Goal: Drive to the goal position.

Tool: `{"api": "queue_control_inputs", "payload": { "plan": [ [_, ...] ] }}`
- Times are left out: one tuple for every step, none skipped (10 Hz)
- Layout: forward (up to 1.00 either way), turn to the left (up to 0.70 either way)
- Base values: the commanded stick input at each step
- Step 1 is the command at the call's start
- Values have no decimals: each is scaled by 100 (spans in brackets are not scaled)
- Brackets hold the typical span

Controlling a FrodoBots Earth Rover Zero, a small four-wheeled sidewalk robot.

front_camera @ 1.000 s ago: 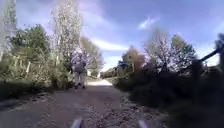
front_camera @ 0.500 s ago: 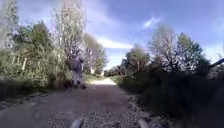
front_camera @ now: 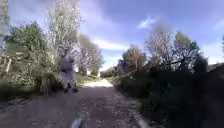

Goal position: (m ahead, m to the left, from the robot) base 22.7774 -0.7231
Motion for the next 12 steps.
{"api": "queue_control_inputs", "payload": {
  "plan": [
    [85, 0],
    [85, 0],
    [85, 0],
    [85, 0],
    [85, 0],
    [85, 0],
    [85, 0],
    [85, 0],
    [85, 0],
    [85, 0],
    [85, 0],
    [85, -10]
  ]
}}
